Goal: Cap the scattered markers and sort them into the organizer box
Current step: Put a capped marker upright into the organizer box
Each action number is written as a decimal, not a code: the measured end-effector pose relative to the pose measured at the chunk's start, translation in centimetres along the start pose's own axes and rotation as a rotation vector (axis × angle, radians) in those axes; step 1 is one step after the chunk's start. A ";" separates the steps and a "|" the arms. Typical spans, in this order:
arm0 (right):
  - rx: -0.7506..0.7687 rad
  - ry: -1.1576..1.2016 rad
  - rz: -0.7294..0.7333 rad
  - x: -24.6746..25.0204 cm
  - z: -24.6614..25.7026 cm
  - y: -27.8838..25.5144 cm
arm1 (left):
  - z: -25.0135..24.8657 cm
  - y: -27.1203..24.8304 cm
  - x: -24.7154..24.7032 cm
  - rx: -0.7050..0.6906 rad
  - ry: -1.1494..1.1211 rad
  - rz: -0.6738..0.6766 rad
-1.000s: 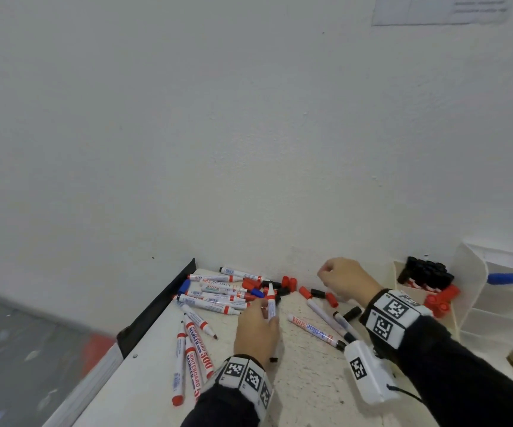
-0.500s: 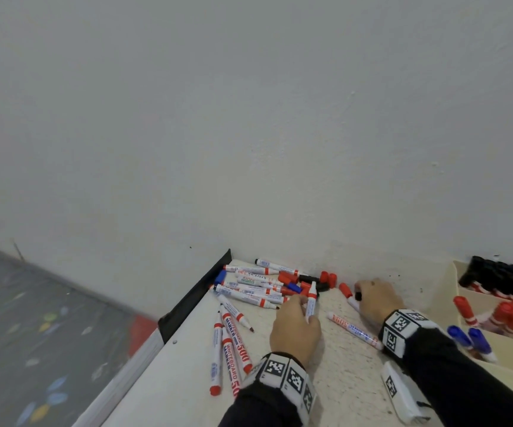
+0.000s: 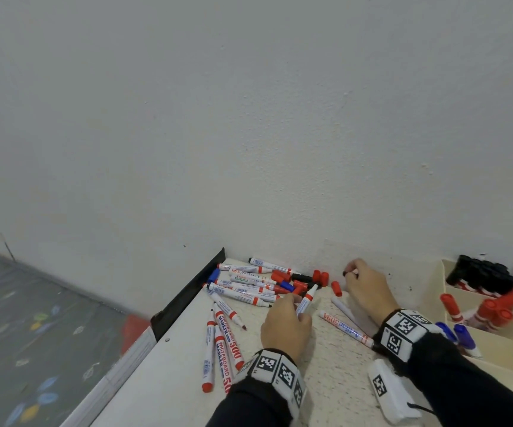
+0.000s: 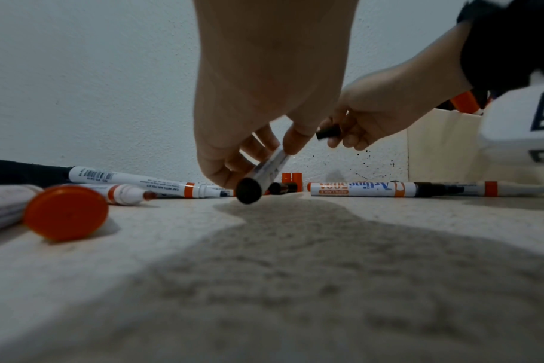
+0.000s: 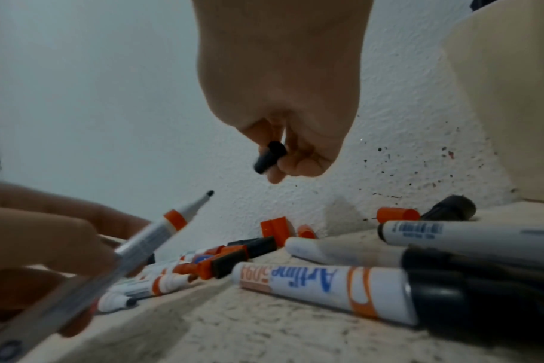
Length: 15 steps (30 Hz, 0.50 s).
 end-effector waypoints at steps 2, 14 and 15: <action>0.009 0.097 0.024 0.2 0.9 -0.6 | 0.0 -0.1 0.0 -0.001 0.000 -0.004; 0.146 -0.024 0.186 0.7 1.1 -3.1 | -0.3 -0.3 -0.1 -0.154 -0.017 0.007; 0.140 -0.029 0.211 0.8 1.0 -3.1 | -0.3 -0.3 -0.1 -0.154 -0.022 0.008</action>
Point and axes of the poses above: each hand's wrist, its own y-axis towards the middle knuckle, its own x-axis out of the back of the hand, z = x × y, the point moved 1 cm from there along y, towards the middle knuckle, and after that the axes turned 6 degrees about -x, right-handed, at the moved point
